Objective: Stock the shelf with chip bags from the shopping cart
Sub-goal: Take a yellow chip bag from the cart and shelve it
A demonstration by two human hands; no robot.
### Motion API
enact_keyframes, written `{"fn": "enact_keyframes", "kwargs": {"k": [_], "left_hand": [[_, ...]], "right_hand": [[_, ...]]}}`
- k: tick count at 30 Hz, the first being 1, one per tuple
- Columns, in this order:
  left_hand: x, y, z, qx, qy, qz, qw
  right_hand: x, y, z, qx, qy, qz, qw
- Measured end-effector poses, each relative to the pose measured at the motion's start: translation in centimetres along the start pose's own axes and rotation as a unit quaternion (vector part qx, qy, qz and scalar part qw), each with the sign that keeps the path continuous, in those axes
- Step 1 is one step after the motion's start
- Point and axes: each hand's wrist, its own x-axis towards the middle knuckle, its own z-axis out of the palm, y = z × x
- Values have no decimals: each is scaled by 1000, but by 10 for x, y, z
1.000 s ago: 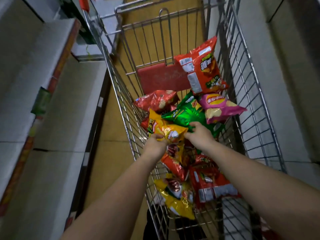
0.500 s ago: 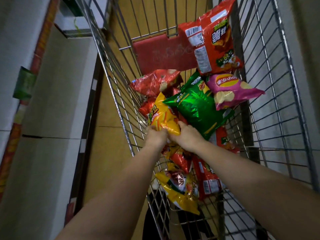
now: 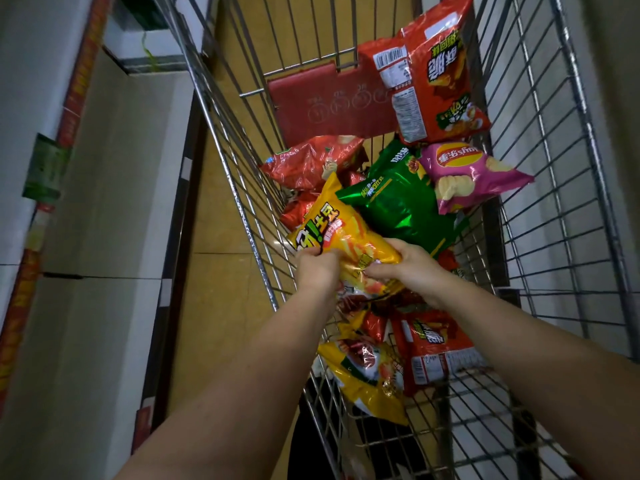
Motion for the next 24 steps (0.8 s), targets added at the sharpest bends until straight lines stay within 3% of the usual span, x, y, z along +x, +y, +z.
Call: {"fn": "enact_keyframes", "kwargs": {"k": [7, 15, 21, 24], "left_hand": [[-34, 0, 1, -32, -40, 50, 997], [-44, -2, -7, -1, 32, 136, 990], [-47, 17, -22, -59, -110, 94, 988], [-47, 24, -26, -42, -82, 133, 987]], "right_hand": [[-16, -1, -35, 152, -71, 21, 986], [-25, 0, -38, 247, -130, 30, 960], [-31, -6, -37, 312, -210, 37, 926], [-34, -18, -34, 232, -198, 34, 952]]}}
